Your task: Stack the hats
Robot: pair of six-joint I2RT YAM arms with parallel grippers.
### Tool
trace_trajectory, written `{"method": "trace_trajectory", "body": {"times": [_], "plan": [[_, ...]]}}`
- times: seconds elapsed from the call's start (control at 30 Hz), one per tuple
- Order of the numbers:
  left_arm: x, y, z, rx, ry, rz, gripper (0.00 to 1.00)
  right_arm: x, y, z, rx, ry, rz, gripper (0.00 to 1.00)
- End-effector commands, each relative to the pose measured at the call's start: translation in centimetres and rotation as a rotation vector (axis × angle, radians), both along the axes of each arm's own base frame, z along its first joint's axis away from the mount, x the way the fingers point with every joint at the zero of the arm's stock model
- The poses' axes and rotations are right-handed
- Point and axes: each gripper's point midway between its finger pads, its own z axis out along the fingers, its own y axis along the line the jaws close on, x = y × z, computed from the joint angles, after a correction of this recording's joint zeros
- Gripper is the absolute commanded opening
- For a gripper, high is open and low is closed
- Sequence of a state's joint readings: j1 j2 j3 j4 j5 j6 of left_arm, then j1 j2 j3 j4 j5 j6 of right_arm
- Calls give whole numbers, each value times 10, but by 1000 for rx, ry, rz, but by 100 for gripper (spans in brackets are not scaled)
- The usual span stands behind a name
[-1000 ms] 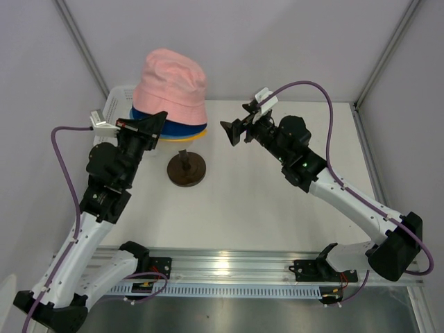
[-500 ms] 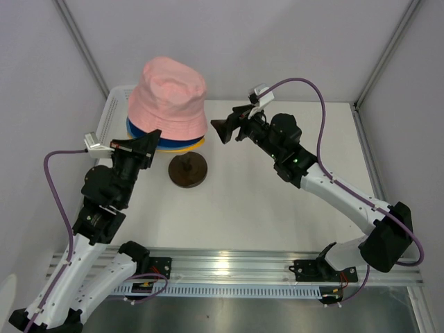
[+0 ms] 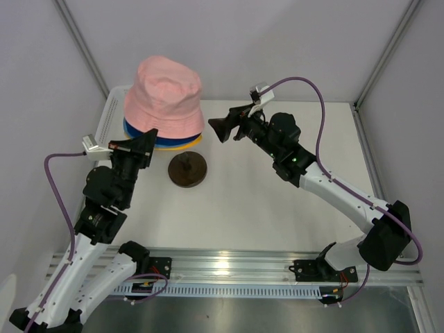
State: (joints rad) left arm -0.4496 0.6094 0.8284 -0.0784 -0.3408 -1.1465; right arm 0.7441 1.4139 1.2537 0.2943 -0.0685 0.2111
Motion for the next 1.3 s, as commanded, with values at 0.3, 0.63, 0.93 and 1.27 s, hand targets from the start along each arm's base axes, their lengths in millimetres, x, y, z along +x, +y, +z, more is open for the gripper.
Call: {"method": "trace_trajectory", "body": {"times": [0.3, 0.63, 0.93, 1.27], "plan": [[37, -7, -34, 281, 151, 40, 1, 10, -26, 26, 68, -12, -148, 99], [34, -7, -26, 331, 125, 30, 18, 23, -75, 23, 121, 149, -272, 99], [-12, 29, 55, 436, -30, 112, 73, 23, -116, 7, 147, 282, -343, 99], [-56, 58, 44, 837, 58, 80, 99, 17, -174, -57, -90, 406, -586, 99]]}}
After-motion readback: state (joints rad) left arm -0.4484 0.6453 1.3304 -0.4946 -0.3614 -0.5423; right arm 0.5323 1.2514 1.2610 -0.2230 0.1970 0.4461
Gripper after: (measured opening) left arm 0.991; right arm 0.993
